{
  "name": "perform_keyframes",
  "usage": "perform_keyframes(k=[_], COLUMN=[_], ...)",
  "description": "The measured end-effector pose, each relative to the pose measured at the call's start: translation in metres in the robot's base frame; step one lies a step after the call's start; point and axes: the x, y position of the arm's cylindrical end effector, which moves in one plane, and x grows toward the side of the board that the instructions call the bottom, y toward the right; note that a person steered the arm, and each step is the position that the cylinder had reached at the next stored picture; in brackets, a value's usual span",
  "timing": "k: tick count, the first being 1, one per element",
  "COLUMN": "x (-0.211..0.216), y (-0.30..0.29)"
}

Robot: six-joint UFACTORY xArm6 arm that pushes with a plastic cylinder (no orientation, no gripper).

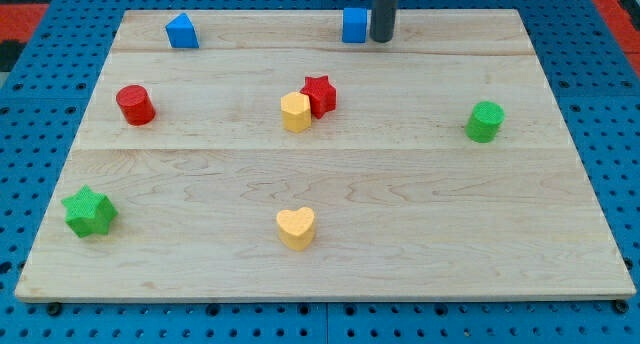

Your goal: Push the blue cube to the top of the red star

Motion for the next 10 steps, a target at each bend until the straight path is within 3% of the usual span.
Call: perform_keyframes(k=[1, 2, 3, 5, 6, 7, 9, 10], x=[-0.031, -0.041, -0.033, -0.004, 0.004, 0.017, 0.028, 0.011], y=[-0.008, -0.069, -0.09, -0.057, -0.015, -0.025, -0.116, -0.125])
